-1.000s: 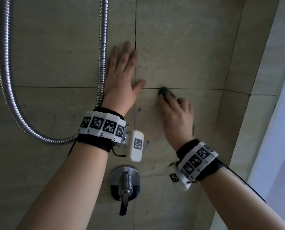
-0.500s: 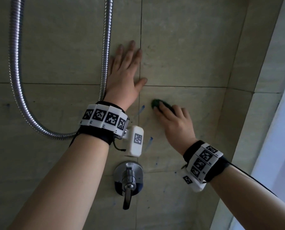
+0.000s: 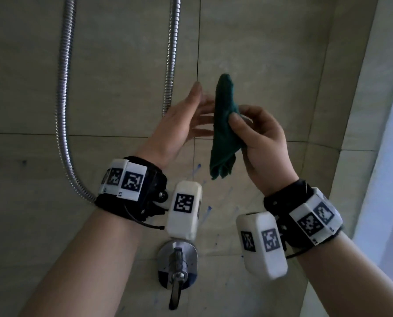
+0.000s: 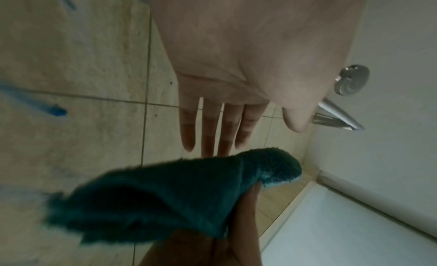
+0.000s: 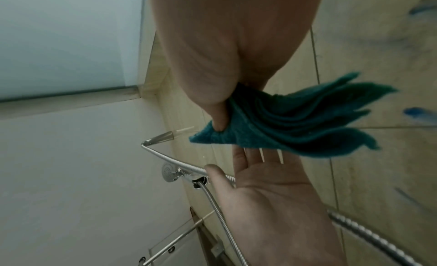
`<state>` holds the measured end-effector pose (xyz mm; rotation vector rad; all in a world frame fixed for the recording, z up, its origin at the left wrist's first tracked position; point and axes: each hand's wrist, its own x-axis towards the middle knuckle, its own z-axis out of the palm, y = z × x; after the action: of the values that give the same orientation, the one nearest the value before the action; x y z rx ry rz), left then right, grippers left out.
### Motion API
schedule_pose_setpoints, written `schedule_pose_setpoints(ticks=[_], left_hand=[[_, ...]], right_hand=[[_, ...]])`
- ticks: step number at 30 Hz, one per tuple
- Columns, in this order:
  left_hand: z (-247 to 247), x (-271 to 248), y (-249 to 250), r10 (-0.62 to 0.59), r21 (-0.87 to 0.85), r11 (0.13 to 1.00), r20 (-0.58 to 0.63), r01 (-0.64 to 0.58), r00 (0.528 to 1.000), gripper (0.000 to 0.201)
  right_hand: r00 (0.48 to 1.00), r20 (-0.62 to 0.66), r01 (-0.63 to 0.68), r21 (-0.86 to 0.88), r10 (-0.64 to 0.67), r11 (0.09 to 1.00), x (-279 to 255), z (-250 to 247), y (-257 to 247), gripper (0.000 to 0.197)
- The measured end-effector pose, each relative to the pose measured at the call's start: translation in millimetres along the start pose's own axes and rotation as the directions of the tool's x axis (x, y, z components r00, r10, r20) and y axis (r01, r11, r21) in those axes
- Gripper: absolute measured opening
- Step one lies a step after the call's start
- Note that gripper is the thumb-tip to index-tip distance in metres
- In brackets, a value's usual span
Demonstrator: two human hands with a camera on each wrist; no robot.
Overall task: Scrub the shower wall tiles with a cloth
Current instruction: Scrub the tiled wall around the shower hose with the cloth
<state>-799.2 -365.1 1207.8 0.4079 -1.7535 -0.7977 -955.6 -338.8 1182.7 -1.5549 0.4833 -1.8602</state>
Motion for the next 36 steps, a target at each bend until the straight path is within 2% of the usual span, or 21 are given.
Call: schedule_pose_setpoints(ticks=[2, 5, 7, 9, 13, 17, 19, 20, 21, 22, 24, 25, 26, 27, 28, 30, 34, 36], left_hand=[[2, -3, 1, -0.019, -0.024, 1.0, 0.026, 0.02, 0.999, 0.049], [5, -4, 1, 0.01, 0.011, 1.0, -0.061, -0.009, 0.998, 0.044], [9, -3, -2, 0.015, -0.015, 1.0, -0.107, -0.017, 0.994, 0.031], [13, -3, -6, 0.023, -0.035, 0.999, -0.153, -0.029, 0.988, 0.023], [14, 1, -15, 0.079, 0.012, 0.997, -0.276, -0.078, 0.958, 0.021], [24, 6, -19, 0.081, 0.067, 0.996, -0.312, -0.063, 0.946, 0.021], [27, 13, -25, 0.099, 0.129, 0.99, -0.381, -0.053, 0.919, 0.026], [27, 17, -28, 0.127, 0.178, 0.982, -0.423, -0.055, 0.897, 0.027], [25, 20, -31, 0.176, 0.252, 0.966, -0.466, -0.06, 0.867, 0.028], [21, 23, -34, 0.239, 0.344, 0.937, -0.501, -0.062, 0.832, 0.03], [11, 28, -36, 0.385, 0.521, 0.851, -0.533, -0.066, 0.753, 0.035], [6, 30, -35, 0.455, 0.586, 0.806, -0.531, -0.077, 0.715, 0.038], [1, 32, -34, 0.514, 0.638, 0.765, -0.523, -0.088, 0.68, 0.038], [-3, 34, -31, 0.568, 0.686, 0.722, -0.507, -0.096, 0.648, 0.037], [-5, 38, -30, 0.618, 0.735, 0.671, -0.482, -0.097, 0.622, 0.034], [-7, 45, -26, 0.695, 0.817, 0.567, -0.408, -0.103, 0.593, 0.026], [-10, 65, -23, 0.754, 0.891, 0.442, -0.302, -0.109, 0.583, 0.025], [-11, 74, -26, 0.753, 0.918, 0.387, -0.263, -0.083, 0.604, 0.026]], right_hand=[[0.998, -0.058, 0.006, -0.021, -0.007, 1.0, 3, 4, 2, 0.009], [0.98, -0.191, 0.03, -0.101, -0.049, 0.994, 8, 10, 7, 0.018], [0.971, -0.233, 0.032, -0.078, -0.049, 0.996, 10, 14, 9, 0.017], [0.974, -0.223, 0.02, -0.046, -0.03, 0.999, 9, 17, 10, 0.017], [0.99, -0.141, -0.019, -0.02, 0.016, 1.0, 8, 16, 11, 0.02], [0.998, -0.054, -0.032, -0.056, 0.029, 0.998, 4, 8, 11, 0.024], [1.0, -0.027, -0.01, -0.156, 0.006, 0.988, 5, 2, 11, 0.027], [0.999, -0.042, 0.015, -0.259, -0.027, 0.966, 6, -2, 12, 0.029], [0.995, -0.061, 0.053, -0.396, -0.084, 0.917, 9, -9, 14, 0.032], [0.984, -0.065, 0.101, -0.557, -0.164, 0.825, 13, -18, 17, 0.036], [0.956, 0.013, 0.17, -0.84, -0.294, 0.516, 25, -36, 22, 0.046], [0.953, 0.059, 0.168, -0.919, -0.296, 0.358, 32, -45, 24, 0.053], [0.961, 0.082, 0.147, -0.96, -0.263, 0.238, 40, -53, 26, 0.058], [0.973, 0.085, 0.12, -0.98, -0.214, 0.158, 47, -60, 28, 0.061], [0.982, 0.08, 0.1, -0.989, -0.169, 0.111, 53, -64, 31, 0.063], [0.989, 0.086, 0.096, -0.993, -0.117, 0.076, 60, -71, 38, 0.063], [0.985, 0.114, 0.124, -0.99, -0.128, 0.072, 64, -77, 48, 0.061], [0.984, 0.126, 0.137, -0.988, -0.127, 0.076, 65, -80, 49, 0.061]])
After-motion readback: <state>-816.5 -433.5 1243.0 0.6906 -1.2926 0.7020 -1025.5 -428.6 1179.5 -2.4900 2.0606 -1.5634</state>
